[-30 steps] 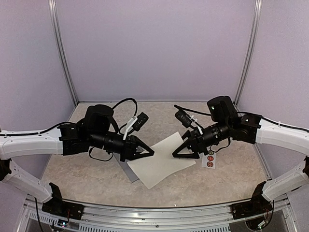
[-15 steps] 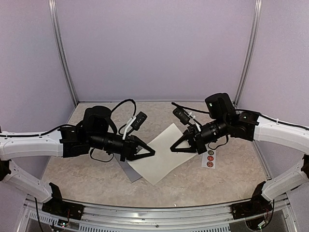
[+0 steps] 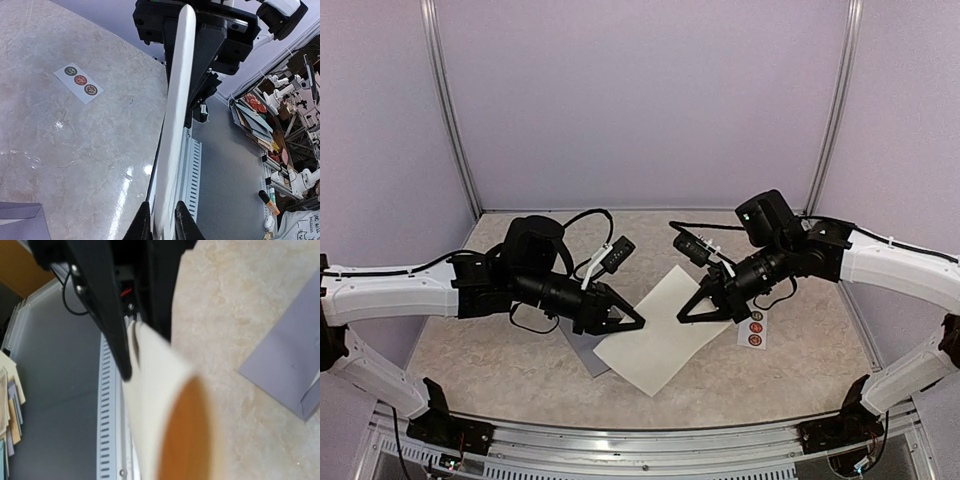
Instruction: Place the letter into the envelope and seal it
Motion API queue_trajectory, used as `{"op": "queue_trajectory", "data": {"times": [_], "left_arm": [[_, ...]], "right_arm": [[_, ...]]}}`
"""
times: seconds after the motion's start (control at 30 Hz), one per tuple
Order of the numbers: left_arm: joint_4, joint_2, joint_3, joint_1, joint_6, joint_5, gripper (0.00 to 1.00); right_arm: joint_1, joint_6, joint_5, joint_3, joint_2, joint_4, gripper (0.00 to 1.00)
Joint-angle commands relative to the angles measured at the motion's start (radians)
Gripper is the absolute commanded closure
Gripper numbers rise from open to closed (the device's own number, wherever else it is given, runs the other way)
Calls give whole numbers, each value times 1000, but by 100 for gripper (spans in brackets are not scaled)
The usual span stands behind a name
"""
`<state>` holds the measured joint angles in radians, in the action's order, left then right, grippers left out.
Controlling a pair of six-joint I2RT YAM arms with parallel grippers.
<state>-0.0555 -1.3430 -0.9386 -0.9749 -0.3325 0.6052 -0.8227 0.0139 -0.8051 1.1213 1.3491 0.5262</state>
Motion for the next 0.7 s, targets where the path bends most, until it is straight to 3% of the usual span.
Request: {"op": "queue_trajectory", "data": {"times": [0.0, 0.3, 0.37, 0.5, 0.53, 0.6, 0.67], "left_arm": [[-28, -19, -40, 5, 22, 25, 85], [-42, -38, -49, 6, 26, 37, 93], [-46, -40, -51, 6, 30, 37, 100], [-49, -40, -46, 5, 41, 20, 100], [-49, -33, -44, 4, 46, 17, 100], [-56, -26, -44, 4, 61, 16, 100], [-77, -20, -54, -6, 83, 13, 100]], "right_arm": [[5, -47, -18, 32, 17, 50, 100], [5, -55, -14, 36, 15, 58, 100], [4, -55, -16, 38, 15, 60, 100], [6, -47, 7, 40, 8, 50, 98], [9, -32, 34, 36, -1, 31, 87], [36, 33, 111, 18, -31, -34, 54], [96, 96, 137, -14, -64, -108, 36]]}}
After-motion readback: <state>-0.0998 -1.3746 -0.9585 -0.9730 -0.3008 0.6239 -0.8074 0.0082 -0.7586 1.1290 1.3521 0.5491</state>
